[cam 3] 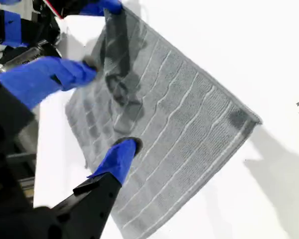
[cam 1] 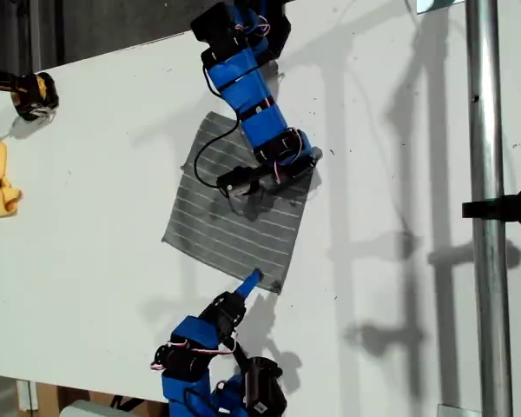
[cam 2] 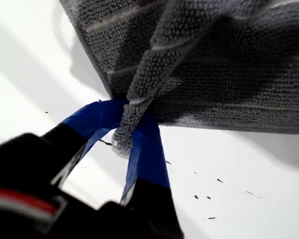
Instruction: Grasp corners of a towel and fold twice.
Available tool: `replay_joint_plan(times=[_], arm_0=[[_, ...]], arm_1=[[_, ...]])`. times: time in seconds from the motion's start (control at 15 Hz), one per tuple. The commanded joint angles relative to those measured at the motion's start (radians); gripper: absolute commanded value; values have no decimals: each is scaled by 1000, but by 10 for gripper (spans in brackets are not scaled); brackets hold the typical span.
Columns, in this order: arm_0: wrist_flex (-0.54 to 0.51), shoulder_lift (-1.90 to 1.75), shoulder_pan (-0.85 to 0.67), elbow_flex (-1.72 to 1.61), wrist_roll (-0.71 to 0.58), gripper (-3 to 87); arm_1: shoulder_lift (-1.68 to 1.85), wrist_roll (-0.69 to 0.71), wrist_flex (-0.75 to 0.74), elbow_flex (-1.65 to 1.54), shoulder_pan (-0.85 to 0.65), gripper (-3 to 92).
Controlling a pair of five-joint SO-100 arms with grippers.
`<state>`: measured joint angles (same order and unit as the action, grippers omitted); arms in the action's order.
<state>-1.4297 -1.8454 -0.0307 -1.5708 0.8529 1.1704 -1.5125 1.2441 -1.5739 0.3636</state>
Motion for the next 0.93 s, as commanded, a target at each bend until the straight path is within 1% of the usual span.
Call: replay_joint_plan(times=[0.0, 0.13, 0.33, 0.53, 0.73, 0.87], arm_0=[[-21, 0, -12, 34, -41, 316], [12, 28, -35, -63, -40, 295], [176, 60, -41, -270, -28, 279], [282, 77, -40, -374, -6, 263], [337, 156, -17, -373, 34, 257], [345, 239, -5, -339, 55, 254]], arm_1=[[23, 14, 9, 23, 0, -1], [23, 18, 29, 40, 0, -1], [26, 28, 51, 51, -11, -1], [25, 37, 51, 57, -18, -1], [25, 46, 51, 63, -28, -1], [25, 51, 57, 71, -31, -1]])
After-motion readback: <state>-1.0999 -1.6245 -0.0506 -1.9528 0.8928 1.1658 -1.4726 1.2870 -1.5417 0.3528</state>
